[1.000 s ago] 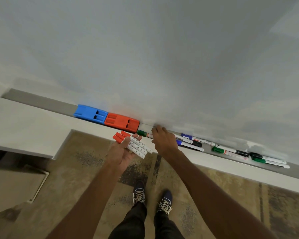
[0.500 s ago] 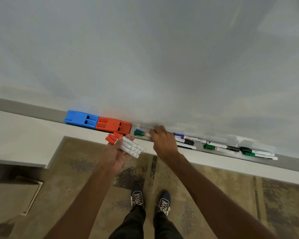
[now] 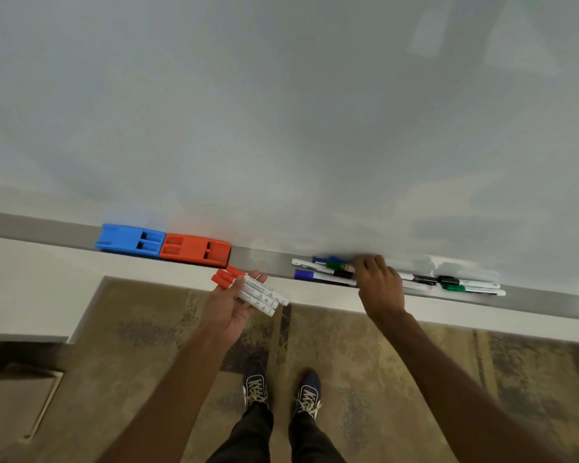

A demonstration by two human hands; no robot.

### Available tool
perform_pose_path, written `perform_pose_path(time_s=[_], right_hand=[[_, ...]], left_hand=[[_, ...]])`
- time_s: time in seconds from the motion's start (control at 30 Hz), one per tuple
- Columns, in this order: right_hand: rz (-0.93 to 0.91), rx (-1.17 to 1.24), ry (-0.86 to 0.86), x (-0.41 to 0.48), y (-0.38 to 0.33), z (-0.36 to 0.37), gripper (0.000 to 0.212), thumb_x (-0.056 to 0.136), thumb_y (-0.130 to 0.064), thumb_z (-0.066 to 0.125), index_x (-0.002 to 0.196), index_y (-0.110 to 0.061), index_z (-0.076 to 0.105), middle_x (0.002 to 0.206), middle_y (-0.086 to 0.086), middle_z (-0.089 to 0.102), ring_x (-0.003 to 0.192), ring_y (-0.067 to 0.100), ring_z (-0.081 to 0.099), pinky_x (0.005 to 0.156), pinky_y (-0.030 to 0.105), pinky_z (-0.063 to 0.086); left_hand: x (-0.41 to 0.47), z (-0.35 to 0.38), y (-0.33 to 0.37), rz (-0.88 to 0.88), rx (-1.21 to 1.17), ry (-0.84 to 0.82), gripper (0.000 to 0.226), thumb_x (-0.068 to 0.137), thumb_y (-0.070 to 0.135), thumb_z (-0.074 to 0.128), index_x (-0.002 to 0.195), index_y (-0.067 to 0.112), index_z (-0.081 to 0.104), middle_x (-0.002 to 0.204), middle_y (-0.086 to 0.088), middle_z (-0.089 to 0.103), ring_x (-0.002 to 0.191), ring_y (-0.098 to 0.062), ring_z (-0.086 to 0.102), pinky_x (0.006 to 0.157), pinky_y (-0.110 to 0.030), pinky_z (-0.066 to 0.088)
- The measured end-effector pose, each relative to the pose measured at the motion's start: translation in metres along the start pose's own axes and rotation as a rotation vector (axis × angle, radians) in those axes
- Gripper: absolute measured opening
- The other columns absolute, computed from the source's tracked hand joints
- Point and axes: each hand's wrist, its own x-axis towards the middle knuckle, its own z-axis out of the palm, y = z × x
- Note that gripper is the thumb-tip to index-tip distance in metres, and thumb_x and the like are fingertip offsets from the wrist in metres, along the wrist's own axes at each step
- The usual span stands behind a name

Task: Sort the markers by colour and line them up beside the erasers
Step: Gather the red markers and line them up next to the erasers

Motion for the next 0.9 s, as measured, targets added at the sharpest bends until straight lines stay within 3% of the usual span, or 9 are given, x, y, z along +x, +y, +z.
perform_pose_path(time_s=[0.13, 0.33, 0.43, 0.57, 0.8, 0.9], right_hand=[[0.026, 0.023, 0.011, -0.003, 0.002, 0.003, 0.048, 0.052, 0.014, 0.074, 0.096, -0.004, 0.066, 0.088, 0.015, 0.066, 0.082, 0.035, 0.062, 0.052, 0.04, 0.053], [-0.005, 0.14, 0.026, -0.002, 0.006, 0.004, 0.031, 0.072, -0.007, 0.08, 0.1, -0.007, 0.067, 0.098, 0.013, 0.067, 0.09, 0.032, 0.063, 0.057, 0.04, 0.054], [-0.018, 0.153, 0.066, -0.002, 0.007, 0.005, 0.031, 0.072, -0.012, 0.082, 0.099, -0.008, 0.067, 0.098, 0.011, 0.067, 0.089, 0.031, 0.063, 0.055, 0.039, 0.053], [-0.009, 0.165, 0.074, -0.003, 0.009, 0.007, 0.032, 0.073, -0.016, 0.083, 0.1, -0.009, 0.068, 0.098, 0.01, 0.066, 0.089, 0.031, 0.063, 0.054, 0.039, 0.053], [0.029, 0.212, 0.127, -0.009, 0.013, 0.008, 0.037, 0.076, -0.028, 0.082, 0.105, -0.01, 0.067, 0.105, 0.009, 0.065, 0.094, 0.031, 0.062, 0.059, 0.038, 0.053], [0.107, 0.386, 0.209, -0.013, 0.004, 0.004, 0.031, 0.083, -0.034, 0.076, 0.105, -0.013, 0.069, 0.104, 0.004, 0.065, 0.093, 0.024, 0.061, 0.062, 0.031, 0.048]], left_hand=[[-0.001, 0.005, -0.005, -0.006, -0.015, 0.003, 0.05, 0.095, 0.008, 0.052, 0.141, -0.005, 0.039, 0.134, -0.028, 0.056, 0.11, -0.034, 0.066, 0.077, -0.051, 0.059], [0.0, 0.006, -0.009, -0.022, 0.006, 0.015, 0.041, 0.098, 0.007, 0.049, 0.136, -0.004, 0.044, 0.131, -0.027, 0.058, 0.115, -0.036, 0.063, 0.078, -0.052, 0.059], [0.001, 0.007, -0.01, -0.023, -0.028, 0.021, 0.046, 0.096, 0.008, 0.052, 0.139, -0.003, 0.042, 0.132, -0.026, 0.058, 0.112, -0.034, 0.066, 0.077, -0.053, 0.059], [0.002, 0.01, -0.013, -0.037, -0.047, 0.004, 0.039, 0.096, 0.006, 0.051, 0.133, -0.004, 0.045, 0.131, -0.027, 0.058, 0.113, -0.036, 0.065, 0.089, -0.058, 0.053], [0.002, 0.019, -0.015, -0.07, -0.073, 0.001, 0.042, 0.098, 0.006, 0.049, 0.138, -0.004, 0.042, 0.127, -0.026, 0.061, 0.108, -0.035, 0.066, 0.085, -0.056, 0.053], [0.001, 0.026, -0.016, -0.079, -0.107, 0.007, 0.042, 0.098, 0.005, 0.05, 0.138, -0.003, 0.04, 0.128, -0.025, 0.061, 0.11, -0.035, 0.065, 0.08, -0.055, 0.054]])
